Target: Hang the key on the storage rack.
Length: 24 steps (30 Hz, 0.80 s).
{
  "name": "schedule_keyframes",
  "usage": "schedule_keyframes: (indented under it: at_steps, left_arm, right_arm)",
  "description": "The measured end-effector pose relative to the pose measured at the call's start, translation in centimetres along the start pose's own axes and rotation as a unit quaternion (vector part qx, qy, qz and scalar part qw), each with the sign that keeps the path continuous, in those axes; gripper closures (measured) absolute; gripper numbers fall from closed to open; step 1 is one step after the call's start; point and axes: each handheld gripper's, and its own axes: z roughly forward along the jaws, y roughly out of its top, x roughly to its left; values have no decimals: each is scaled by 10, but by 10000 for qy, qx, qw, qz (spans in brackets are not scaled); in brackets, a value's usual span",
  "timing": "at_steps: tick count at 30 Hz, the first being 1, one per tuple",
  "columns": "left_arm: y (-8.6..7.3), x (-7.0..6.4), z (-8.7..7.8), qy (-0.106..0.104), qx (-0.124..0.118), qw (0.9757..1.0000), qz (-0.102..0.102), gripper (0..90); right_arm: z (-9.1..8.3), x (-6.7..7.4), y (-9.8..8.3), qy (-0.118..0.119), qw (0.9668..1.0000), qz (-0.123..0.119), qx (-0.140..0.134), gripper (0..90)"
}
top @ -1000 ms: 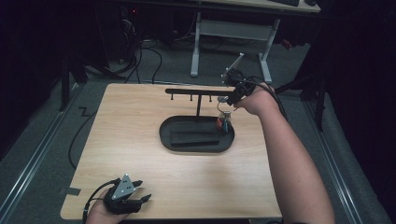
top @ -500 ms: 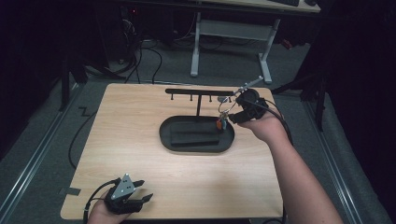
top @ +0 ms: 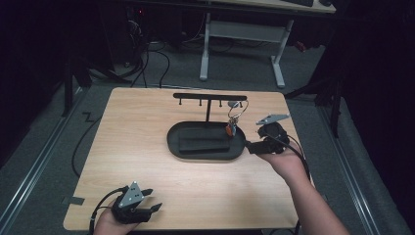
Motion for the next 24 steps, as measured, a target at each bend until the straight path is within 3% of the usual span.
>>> schedule_keyframes:
  at_steps: [7, 14, 22, 24]
  left_arm:
    - [1, -2, 4, -19, 42, 10000, 31, 394]
    - [1, -5, 6, -17, 54, 9999, 108, 388]
    - [1, -6, 7, -66, -39, 9999, 119, 386]
    - [1, -6, 8, -81, -58, 9999, 107, 385]
  right_arm:
    - [8, 9, -30, 34, 10000, 1, -69, 169]
    - [20, 19, -77, 137, 9987, 113, -469, 157]
    - [27, 35, -126, 435, 9938, 452, -917, 151]
    - [25, 40, -137, 369, 9928, 455, -1040, 150]
